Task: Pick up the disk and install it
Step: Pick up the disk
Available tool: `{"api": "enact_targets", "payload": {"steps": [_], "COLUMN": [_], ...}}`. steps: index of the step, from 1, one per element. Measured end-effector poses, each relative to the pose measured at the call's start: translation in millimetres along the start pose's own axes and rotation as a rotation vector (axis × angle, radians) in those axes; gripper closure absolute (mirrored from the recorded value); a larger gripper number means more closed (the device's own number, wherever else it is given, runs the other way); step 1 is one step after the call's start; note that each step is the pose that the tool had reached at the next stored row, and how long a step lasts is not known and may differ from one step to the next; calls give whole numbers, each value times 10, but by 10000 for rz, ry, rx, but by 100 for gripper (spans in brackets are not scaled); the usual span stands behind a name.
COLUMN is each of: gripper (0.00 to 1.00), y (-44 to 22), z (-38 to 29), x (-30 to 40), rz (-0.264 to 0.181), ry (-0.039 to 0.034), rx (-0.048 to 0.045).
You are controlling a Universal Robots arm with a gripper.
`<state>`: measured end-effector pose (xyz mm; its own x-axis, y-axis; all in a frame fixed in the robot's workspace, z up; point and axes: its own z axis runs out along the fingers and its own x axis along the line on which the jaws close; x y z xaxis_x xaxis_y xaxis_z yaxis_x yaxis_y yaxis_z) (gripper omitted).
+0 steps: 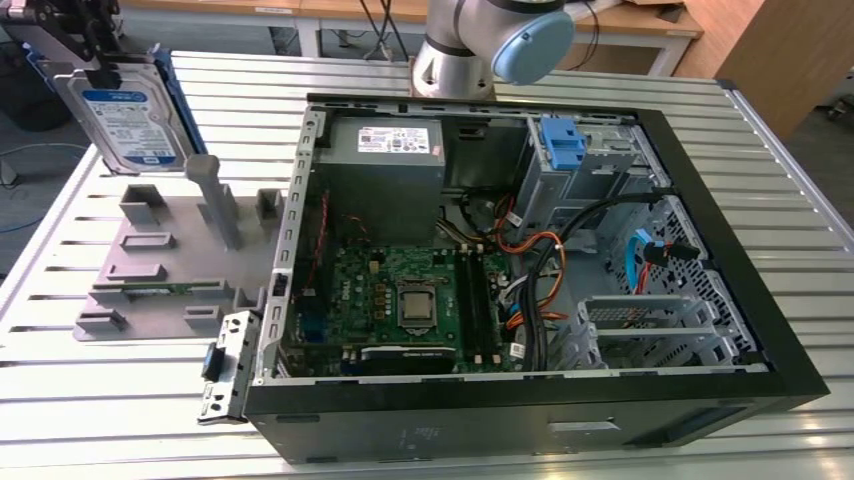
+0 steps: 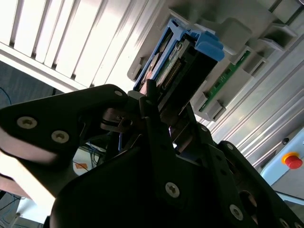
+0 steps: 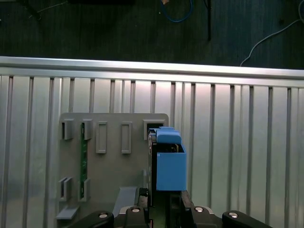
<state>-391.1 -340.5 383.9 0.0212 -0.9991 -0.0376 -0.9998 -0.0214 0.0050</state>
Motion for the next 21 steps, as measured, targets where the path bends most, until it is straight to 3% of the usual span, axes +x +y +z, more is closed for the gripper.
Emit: {"api": "enact_targets", "payload": {"steps": [14,21], "gripper": [65,65], "y": [0,0], "z": [-84,-93], "x": [-9,-24], "rz": [0,0], "ry": [-1,-1], "rx": [1,2]}}
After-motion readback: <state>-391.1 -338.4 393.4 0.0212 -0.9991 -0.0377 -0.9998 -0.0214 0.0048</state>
